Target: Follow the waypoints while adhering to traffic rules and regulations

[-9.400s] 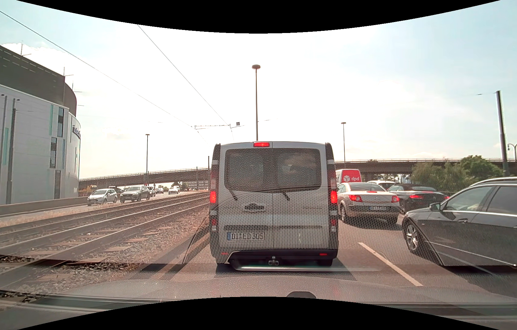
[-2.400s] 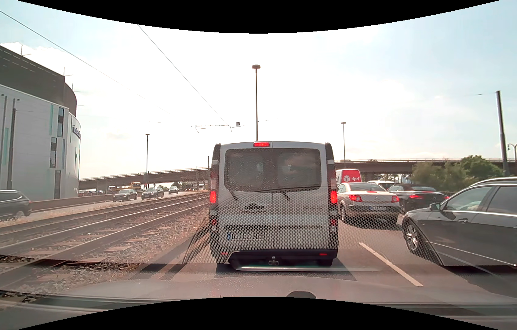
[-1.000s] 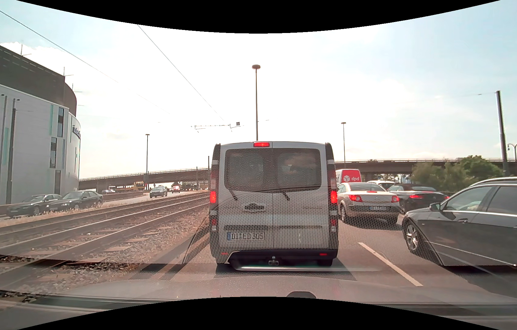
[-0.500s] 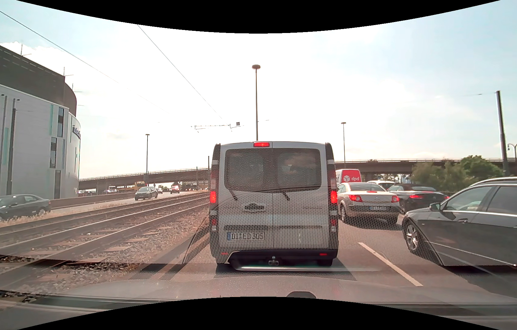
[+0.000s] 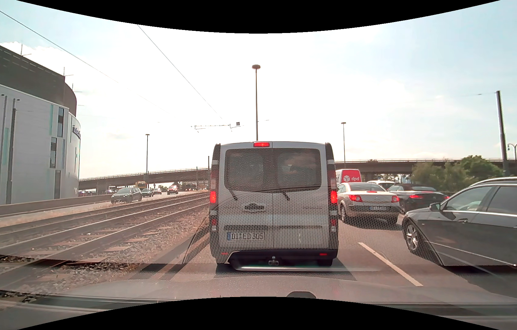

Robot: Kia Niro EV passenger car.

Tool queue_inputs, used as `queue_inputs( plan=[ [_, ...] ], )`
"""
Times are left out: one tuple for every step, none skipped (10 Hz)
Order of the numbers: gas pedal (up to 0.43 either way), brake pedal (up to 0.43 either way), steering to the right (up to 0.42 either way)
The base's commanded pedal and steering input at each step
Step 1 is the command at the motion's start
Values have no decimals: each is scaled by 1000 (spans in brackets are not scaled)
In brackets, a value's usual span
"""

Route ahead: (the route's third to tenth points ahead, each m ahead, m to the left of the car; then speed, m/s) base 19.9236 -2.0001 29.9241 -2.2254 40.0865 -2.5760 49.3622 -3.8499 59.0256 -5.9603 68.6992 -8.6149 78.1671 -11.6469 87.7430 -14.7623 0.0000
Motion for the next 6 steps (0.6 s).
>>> queue_inputs(
  plan=[
    [0,250,-3],
    [0,250,-3],
    [0,250,-3],
    [0,244,-3],
    [0,250,-3],
    [0,250,-3]
  ],
)
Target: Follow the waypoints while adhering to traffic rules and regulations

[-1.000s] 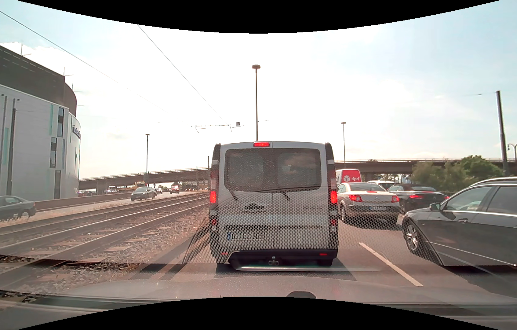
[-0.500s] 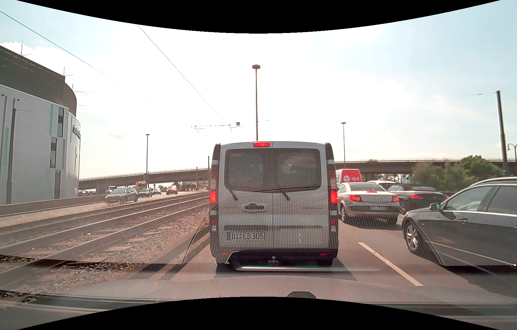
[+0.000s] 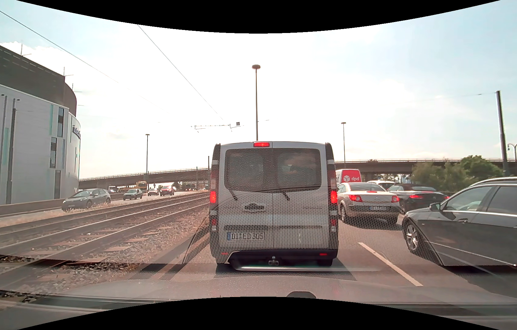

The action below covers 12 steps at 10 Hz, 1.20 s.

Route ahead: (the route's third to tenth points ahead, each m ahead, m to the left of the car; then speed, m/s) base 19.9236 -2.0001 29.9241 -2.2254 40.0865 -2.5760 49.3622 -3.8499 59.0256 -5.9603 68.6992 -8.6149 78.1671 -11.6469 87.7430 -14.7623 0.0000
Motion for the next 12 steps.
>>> queue_inputs(
  plan=[
    [0,244,-3],
    [0,250,-3],
    [0,250,-3],
    [0,250,-3],
    [0,244,-3],
    [0,250,-3],
    [0,250,-3],
    [0,250,-3],
    [0,250,-3],
    [0,244,-3],
    [0,250,-3],
    [0,250,-3]
  ],
)
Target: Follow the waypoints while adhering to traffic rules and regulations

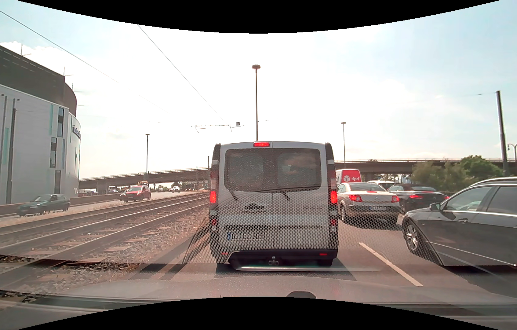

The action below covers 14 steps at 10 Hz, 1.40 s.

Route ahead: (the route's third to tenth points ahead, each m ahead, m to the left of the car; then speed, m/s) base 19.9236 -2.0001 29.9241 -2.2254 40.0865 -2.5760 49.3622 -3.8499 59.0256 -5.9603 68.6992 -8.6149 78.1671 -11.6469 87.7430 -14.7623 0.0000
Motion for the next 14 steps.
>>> queue_inputs(
  plan=[
    [0,250,-3],
    [0,250,-3],
    [0,244,-3],
    [0,250,-3],
    [0,250,-3],
    [0,250,-3],
    [0,244,-3],
    [0,244,-3],
    [0,250,-3],
    [0,250,-3],
    [0,250,-3],
    [0,250,-3],
    [0,244,-3],
    [0,244,-3]
  ],
)
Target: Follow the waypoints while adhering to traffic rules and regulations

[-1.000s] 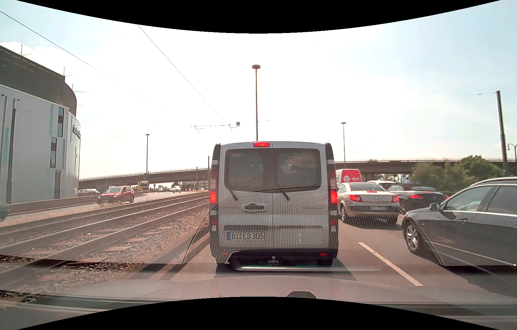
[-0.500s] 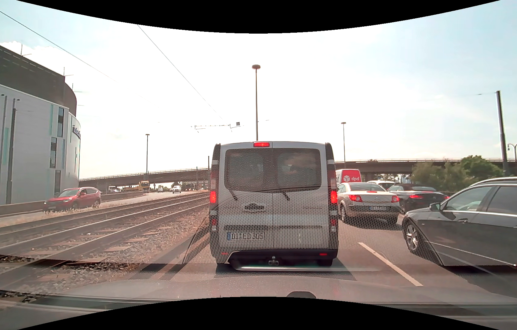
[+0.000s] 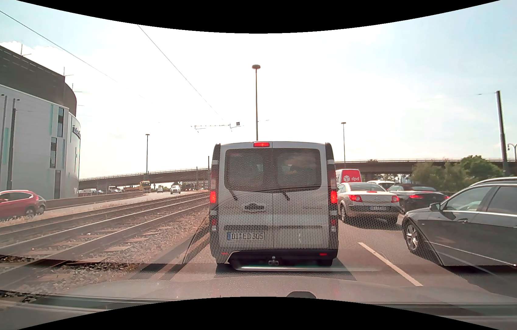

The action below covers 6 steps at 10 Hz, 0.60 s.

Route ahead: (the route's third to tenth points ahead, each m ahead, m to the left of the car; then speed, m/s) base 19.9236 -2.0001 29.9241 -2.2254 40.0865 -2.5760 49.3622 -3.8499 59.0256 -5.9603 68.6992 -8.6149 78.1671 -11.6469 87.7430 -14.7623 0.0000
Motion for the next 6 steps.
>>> queue_inputs(
  plan=[
    [0,250,-3],
    [0,250,-3],
    [0,250,-3],
    [0,250,-3],
    [0,250,-3],
    [0,250,-3]
  ],
)
